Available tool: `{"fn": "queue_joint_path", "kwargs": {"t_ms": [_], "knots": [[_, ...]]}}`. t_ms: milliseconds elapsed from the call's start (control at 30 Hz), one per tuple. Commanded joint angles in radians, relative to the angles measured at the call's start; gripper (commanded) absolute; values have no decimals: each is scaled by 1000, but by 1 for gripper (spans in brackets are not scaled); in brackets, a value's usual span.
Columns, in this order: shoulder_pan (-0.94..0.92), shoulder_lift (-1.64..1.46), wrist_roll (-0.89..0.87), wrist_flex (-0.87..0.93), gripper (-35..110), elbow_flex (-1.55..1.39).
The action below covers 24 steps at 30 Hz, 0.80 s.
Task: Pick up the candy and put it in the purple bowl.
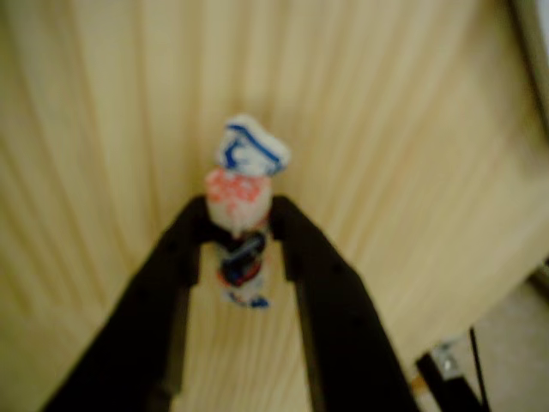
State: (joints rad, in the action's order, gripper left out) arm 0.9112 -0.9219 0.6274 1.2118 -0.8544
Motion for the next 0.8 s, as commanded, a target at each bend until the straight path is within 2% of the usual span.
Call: {"fn": "queue_joint_path", "kwargs": {"t_ms": [0, 333, 567, 767], "knots": [[-12, -308, -74, 32, 0, -55], [71, -756, -176, 11, 0, -495], [262, -974, -250, -8, 0, -703], [422, -1014, -285, -26, 0, -750]]}}
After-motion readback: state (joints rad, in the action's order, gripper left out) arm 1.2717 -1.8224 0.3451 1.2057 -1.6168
